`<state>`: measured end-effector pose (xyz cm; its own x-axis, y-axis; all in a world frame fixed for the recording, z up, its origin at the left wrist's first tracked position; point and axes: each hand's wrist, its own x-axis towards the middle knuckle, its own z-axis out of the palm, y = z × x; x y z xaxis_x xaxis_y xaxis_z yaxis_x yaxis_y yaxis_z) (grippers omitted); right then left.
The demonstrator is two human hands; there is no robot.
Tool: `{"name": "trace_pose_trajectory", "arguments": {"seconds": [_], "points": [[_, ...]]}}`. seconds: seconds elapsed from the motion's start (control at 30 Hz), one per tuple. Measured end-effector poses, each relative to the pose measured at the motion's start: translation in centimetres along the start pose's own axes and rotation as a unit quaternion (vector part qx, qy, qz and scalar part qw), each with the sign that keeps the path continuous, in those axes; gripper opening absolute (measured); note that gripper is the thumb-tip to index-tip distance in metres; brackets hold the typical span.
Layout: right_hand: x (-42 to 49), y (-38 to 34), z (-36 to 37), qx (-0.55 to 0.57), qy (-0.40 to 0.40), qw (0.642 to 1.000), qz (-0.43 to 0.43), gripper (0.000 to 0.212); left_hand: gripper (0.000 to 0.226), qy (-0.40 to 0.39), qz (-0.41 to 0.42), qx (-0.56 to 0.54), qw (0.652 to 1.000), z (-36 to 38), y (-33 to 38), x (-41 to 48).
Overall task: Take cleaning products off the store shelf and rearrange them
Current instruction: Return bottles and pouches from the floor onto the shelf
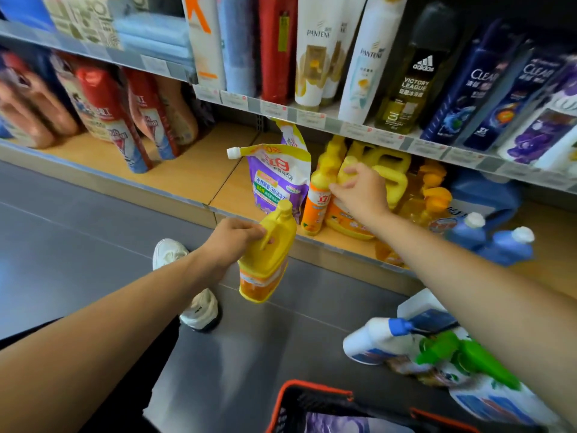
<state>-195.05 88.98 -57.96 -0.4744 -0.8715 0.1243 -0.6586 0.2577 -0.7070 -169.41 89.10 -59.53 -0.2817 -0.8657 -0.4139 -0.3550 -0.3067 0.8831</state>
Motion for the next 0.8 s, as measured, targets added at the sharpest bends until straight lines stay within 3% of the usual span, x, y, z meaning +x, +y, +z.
{"name": "trace_pose_trajectory", "arguments": {"seconds": [0.07, 0.13, 0.17, 0.23, 0.33, 0.5, 0.6, 0.7, 0.8], "points": [[-4.6, 1.9, 0.0, 0.081, -0.101, 0.991, 0.014, 0.045, 0.012, -0.014, -0.013, -0.047, 0.999, 1.3, 1.3, -0.2], [-9.7, 3.9, 0.5, 0.135, -0.224, 0.965, 0.035, 0.062, 0.022, -0.043, -0.025, -0.085, 0.995, 2.8, 2.8, -0.5], [-11.6, 4.9, 0.8, 0.151, -0.245, 0.956, 0.047, 0.073, 0.027, -0.062, -0.032, -0.110, 0.991, 3.6, 3.5, -0.7], [-13.8, 6.0, 1.5, 0.194, -0.211, 0.956, 0.057, 0.086, 0.024, -0.101, -0.036, -0.162, 0.981, 5.0, 4.8, -1.1], [-14.3, 5.6, 2.1, 0.241, -0.085, 0.965, 0.066, 0.094, 0.021, -0.139, -0.043, -0.235, 0.961, 7.1, 6.1, -1.6], [-13.3, 5.0, 1.5, 0.150, 0.114, 0.976, 0.106, 0.091, 0.014, -0.194, -0.035, -0.289, 0.937, 10.5, 7.3, -1.5], [-11.4, 6.4, 0.4, 0.158, 0.122, 0.975, 0.095, 0.069, 0.018, -0.222, -0.020, -0.291, 0.930, 11.3, 7.5, -0.3], [-9.4, 8.5, -0.7, 0.173, 0.093, 0.976, 0.091, 0.056, 0.027, -0.229, 0.017, -0.192, 0.954, 11.0, 6.8, 1.3], [-7.9, 10.3, -1.2, 0.181, 0.070, 0.976, 0.098, 0.061, 0.012, -0.095, 0.021, -0.073, 0.993, 10.2, 4.4, 3.1]]}}
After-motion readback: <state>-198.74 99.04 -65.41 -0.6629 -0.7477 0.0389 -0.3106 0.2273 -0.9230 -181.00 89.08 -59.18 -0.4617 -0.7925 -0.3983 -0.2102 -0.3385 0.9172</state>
